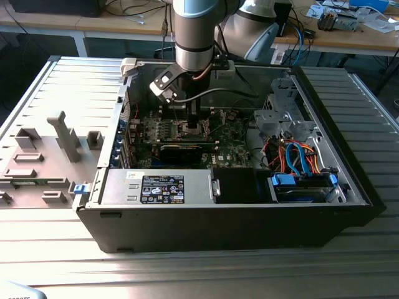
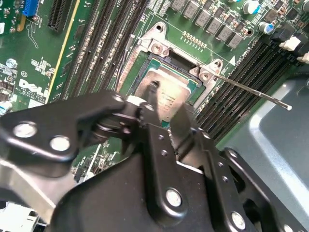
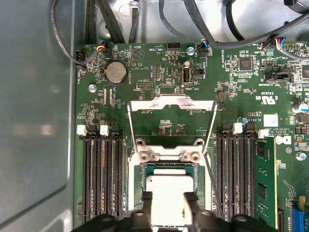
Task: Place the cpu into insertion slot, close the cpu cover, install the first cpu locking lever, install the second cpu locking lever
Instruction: 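Place the cpu into insertion slot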
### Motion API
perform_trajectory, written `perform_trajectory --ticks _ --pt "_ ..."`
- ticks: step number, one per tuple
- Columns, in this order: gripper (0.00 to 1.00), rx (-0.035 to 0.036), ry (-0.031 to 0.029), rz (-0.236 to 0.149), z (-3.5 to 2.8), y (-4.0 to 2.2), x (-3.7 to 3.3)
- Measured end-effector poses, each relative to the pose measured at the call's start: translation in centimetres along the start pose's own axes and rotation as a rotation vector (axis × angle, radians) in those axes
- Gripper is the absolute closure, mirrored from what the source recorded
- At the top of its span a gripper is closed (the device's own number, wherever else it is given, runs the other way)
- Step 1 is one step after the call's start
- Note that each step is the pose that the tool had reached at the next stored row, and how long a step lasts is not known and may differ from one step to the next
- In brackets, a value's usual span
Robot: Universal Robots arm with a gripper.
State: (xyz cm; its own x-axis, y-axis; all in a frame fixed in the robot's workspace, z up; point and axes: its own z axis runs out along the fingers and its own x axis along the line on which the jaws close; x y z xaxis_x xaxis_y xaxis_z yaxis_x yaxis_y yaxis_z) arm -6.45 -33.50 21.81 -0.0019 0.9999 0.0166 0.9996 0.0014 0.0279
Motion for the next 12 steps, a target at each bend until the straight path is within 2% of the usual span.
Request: perform_trajectory --ticks 1,2,3,4,12 --pt "0.71 0.0000 0.0000 0.000 0.00 0.00 0.00" --pt "0.82 0.0001 0.0001 0.000 0.00 0.01 0.00" --pt "0.82 0.0001 0.0001 0.000 0.00 0.01 0.00" --pt "0.89 0.0002 0.0001 0.000 0.00 0.01 0.00" --pt "0.89 0.0015 0.0000 0.000 0.00 0.06 0.00"
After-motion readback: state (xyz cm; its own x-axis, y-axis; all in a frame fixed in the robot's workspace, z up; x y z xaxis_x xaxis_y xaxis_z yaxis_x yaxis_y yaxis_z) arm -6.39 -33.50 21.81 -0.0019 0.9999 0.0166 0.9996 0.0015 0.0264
